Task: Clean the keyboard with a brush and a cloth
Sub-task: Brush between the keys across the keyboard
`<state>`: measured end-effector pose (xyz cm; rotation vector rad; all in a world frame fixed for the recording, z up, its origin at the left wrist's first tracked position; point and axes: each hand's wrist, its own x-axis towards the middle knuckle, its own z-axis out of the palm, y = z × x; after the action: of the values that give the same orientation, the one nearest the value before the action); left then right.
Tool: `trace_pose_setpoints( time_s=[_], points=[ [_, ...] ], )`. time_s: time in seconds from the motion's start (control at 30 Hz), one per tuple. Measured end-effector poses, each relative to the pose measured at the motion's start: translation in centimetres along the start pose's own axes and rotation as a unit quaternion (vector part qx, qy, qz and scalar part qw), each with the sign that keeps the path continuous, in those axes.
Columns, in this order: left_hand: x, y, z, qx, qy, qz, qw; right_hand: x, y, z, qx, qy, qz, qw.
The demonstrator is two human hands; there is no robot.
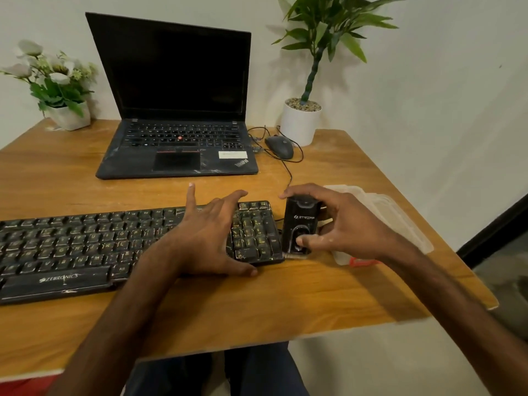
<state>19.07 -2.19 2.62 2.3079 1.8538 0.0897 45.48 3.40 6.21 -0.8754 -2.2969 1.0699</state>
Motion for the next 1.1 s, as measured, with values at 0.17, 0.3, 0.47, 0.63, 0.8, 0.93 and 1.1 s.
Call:
trace_pose_setpoints(
  time_s=[0.17, 0.3, 0.47, 0.63, 0.8, 0.93, 1.1],
  points=[
    [-0.1, -0.3, 0.3, 0.0, 0.017, 0.02, 1.0, 1.1, 0.0, 0.2, -0.078, 0.052, -0.016, 0.995],
    [-0.1, -0.4, 0.3, 0.007, 0.014, 0.024, 1.0, 0.5, 0.2, 0.1, 0.027, 0.035, -0.021, 0.999],
    [-0.2, -0.4, 0.4, -0.003, 0.022, 0.031, 0.999, 1.3, 0.1, 0.5, -0.016, 0.024, -0.019, 0.999],
    [-0.5, -0.5, 0.3, -0.014, 0.031, 0.042, 0.999, 3.3, 0.2, 0.2, -0.055, 0.057, -0.021, 0.997],
    [-0.3, -0.7, 0.6, -0.018, 0.04, 0.045, 0.998, 0.9, 0.5, -0.5, 0.014, -0.052, -0.004, 0.999],
    [-0.3, -0.7, 0.6, -0.026, 0.034, 0.052, 0.998, 4.4, 0.7, -0.3, -0.071, 0.025, -0.035, 0.997],
    [-0.5, -0.5, 0.5, -0.031, 0.031, 0.049, 0.998, 7.6, 1.2, -0.7, -0.11, 0.119, -0.058, 0.985]
  ],
)
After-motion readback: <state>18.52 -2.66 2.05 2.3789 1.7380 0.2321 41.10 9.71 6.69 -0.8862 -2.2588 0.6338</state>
